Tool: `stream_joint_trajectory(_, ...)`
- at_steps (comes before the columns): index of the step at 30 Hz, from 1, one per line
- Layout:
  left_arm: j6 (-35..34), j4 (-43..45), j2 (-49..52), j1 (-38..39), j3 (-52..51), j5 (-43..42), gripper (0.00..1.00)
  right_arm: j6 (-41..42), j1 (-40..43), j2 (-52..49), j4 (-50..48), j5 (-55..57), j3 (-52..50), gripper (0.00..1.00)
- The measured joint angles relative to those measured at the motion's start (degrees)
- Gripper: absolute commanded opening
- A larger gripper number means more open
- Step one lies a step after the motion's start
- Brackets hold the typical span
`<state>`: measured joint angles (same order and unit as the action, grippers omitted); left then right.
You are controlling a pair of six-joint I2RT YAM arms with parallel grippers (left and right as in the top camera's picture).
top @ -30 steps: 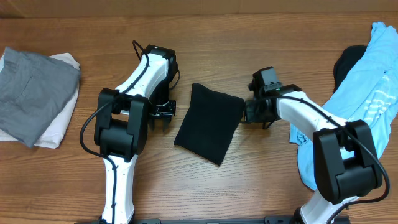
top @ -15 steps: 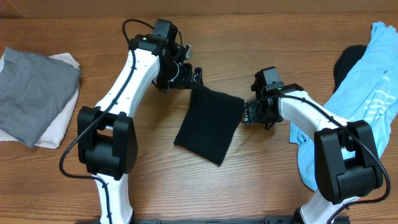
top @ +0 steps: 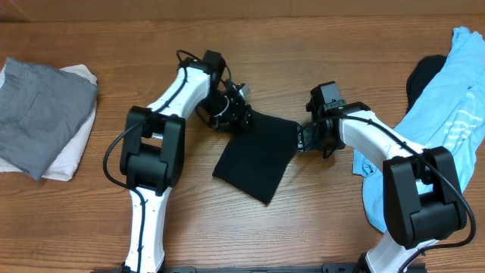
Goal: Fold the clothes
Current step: 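Carry the black bundle left and place it on the grey shirt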
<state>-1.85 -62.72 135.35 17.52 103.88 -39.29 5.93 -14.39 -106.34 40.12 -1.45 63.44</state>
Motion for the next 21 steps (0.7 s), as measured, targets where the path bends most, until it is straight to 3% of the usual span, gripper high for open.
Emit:
stream_joint_trajectory(2, 0.50, -0.07, 0.42, 1.44, -0.02, -0.15, 0.13, 0.02, 0.00, 0.00, -0.04, -0.02, 0.00, 0.75)
stream_joint_trajectory(3, 0.85, -0.09, 0.68, 2.19, -0.02, -0.15, 0.04, 0.00, 0.02, 0.00, 0.00, 0.00, 0.00, 0.75)
stream_joint_trajectory(11, 0.66, -0.24, 0.59, 3.56, 0.09, 0.66, 0.04, 0.02, 0.07, 0.00, 0.31, 0.07, 0.00, 0.75)
stream_joint_trajectory(14, -1.42, 0.87, -1.77, 2.19, -0.26, 5.97, 0.04, 0.02, 0.68, 0.00, 0.52, -0.07, 0.07, 0.76)
stream_joint_trajectory(21, -7.78, 3.26, -16.61, -14.88, -0.50, 18.93, 0.04, 0.00, 5.40, 0.07, 1.97, -0.11, 0.20, 0.78)
